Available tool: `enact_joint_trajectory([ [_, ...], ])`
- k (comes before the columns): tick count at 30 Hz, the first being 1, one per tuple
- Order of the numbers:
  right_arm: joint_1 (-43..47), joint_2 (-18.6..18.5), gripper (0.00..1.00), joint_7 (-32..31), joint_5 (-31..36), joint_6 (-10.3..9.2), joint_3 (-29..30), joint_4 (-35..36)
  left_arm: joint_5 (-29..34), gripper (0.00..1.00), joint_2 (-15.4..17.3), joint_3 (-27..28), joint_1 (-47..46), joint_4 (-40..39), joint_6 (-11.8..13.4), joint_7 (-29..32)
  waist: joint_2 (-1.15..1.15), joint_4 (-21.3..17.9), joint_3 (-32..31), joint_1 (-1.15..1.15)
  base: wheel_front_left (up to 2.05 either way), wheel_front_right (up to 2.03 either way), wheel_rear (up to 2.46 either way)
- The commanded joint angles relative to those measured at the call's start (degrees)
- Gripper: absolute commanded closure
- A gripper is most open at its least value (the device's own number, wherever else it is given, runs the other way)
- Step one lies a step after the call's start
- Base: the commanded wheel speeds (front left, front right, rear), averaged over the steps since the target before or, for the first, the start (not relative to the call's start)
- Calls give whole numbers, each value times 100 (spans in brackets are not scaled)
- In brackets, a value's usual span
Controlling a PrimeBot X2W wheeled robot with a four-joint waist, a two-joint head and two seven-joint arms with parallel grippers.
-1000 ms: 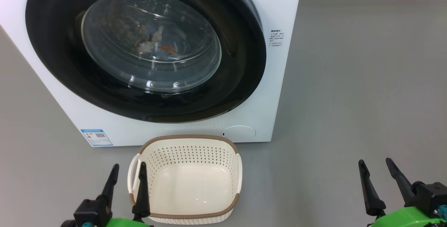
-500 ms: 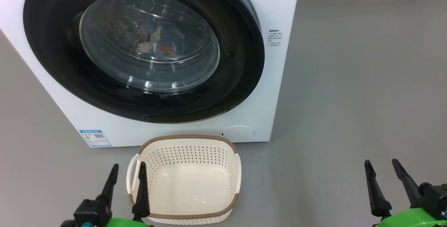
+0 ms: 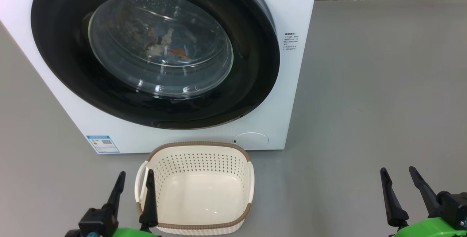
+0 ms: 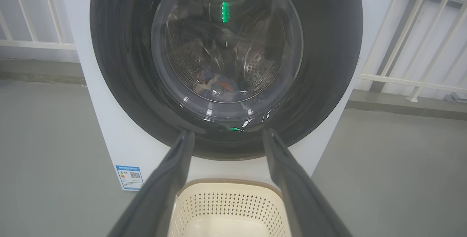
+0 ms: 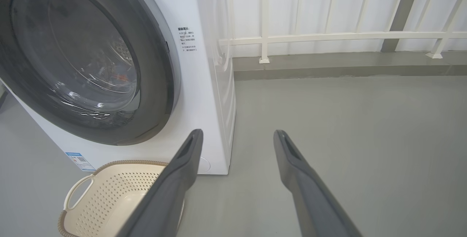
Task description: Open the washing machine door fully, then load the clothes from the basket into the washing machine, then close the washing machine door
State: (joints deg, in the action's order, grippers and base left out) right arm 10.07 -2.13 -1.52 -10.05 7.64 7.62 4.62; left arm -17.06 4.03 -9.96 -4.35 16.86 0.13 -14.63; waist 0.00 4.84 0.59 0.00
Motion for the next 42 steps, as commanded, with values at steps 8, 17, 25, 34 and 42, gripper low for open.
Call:
enact_joint_trajectory([
  [8,-9,-76,0,-30,16,-15,-127,149,22,0,29,145,-77,-75,32,-37,0,22,-90,0,0,0,0],
  [17,108,75,100,-58,-102,1,-9,-366,-93,100,-46,-31,130,265,-16,36,0,26,-107,0,0,0,0],
  [25,19,66,100,-85,-566,0,-16,-444,-516,100,-50,70,121,228,-59,158,0,-5,-115,9,0,0,0],
  [34,-113,55,100,-114,-1157,-1,-26,-556,-1057,100,-55,188,95,189,-113,305,0,-42,-98,0,0,0,0],
  [42,-226,46,100,-142,-1680,-2,-33,-653,-1537,100,-59,295,75,154,-161,438,0,-75,-94,0,0,0,0],
])
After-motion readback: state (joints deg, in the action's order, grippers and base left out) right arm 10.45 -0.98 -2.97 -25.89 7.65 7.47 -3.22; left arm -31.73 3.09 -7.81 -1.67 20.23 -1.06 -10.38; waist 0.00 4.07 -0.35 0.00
